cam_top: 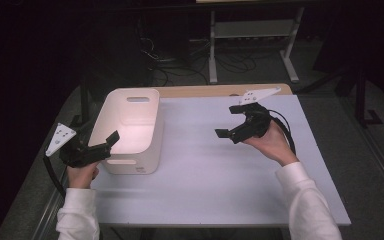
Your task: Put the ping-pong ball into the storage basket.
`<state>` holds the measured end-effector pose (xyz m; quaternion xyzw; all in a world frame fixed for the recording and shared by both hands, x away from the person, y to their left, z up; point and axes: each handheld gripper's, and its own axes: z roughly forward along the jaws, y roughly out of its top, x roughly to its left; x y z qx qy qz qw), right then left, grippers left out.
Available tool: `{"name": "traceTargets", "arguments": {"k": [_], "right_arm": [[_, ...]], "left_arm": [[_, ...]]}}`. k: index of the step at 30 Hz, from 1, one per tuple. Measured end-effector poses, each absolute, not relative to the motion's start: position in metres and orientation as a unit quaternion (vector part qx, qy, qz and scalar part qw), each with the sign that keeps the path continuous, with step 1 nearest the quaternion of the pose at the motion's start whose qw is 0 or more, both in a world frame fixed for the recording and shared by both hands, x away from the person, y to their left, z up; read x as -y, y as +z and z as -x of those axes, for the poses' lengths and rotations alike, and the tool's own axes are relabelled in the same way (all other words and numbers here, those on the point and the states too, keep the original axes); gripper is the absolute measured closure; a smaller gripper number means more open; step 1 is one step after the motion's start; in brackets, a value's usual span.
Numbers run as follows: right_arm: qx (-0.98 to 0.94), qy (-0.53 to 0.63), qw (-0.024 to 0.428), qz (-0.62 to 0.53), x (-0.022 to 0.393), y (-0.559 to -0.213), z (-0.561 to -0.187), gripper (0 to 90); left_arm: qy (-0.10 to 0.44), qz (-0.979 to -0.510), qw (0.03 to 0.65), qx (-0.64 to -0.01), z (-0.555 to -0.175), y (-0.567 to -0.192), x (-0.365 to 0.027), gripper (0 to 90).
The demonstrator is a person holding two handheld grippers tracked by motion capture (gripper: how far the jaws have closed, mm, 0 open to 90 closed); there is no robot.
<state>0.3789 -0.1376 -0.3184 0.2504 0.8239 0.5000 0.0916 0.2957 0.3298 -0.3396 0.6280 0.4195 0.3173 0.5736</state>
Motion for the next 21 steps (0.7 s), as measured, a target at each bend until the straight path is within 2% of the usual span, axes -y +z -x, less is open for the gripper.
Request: {"name": "traceTargets", "arguments": {"k": [21], "right_arm": [[-0.805, 0.512, 0.113, -0.276, 0.169, -0.337, -0.365, 0.0]], "left_arm": [[0.32, -0.628, 0.574, -0.418, -0.295, -0.339, -0.33, 0.0]]}}
